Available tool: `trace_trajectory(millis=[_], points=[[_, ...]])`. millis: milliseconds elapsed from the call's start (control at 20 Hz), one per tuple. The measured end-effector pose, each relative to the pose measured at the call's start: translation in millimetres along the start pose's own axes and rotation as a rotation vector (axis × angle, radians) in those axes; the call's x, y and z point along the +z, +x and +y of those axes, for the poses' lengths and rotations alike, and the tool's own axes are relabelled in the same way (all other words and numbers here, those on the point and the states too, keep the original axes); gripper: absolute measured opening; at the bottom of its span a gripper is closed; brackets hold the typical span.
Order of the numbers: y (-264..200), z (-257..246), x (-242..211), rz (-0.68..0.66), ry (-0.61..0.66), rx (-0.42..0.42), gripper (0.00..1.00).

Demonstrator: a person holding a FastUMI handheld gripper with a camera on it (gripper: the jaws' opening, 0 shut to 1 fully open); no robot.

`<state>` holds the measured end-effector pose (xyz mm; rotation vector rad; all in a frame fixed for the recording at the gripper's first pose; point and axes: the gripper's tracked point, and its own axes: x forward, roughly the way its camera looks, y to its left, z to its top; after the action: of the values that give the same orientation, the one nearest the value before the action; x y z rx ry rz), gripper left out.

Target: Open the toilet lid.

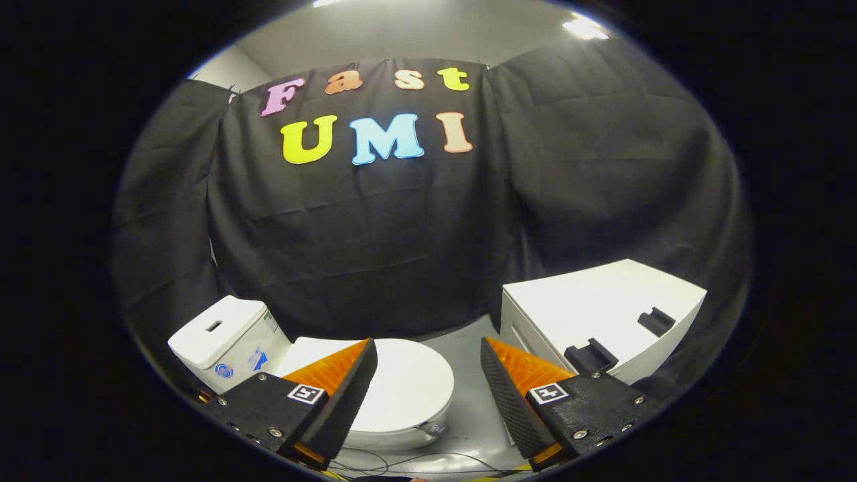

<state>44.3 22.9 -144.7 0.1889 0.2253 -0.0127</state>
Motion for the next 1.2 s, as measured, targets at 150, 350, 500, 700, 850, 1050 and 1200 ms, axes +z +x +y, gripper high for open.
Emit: trace_trajectory(millis=[150, 350, 500, 700, 850, 1050, 1200], points=[[8, 11, -35, 0.074, 0.071, 0.026, 0.95], [12, 15, -84, 0.178, 0.125, 0.027, 0.96], [10, 16, -103, 0.234, 0.195, 0.015, 0.96], [8, 13, -118, 0.267, 0.273, -0.007, 0.96], [11, 0, -131, 0.277, 0.306, -0.050, 0.96], [15, -9, -141, 0.284, 0.407, -0.094, 0.96], [27, -15, -150, 0.287, 0.458, -0.130, 0.96]])
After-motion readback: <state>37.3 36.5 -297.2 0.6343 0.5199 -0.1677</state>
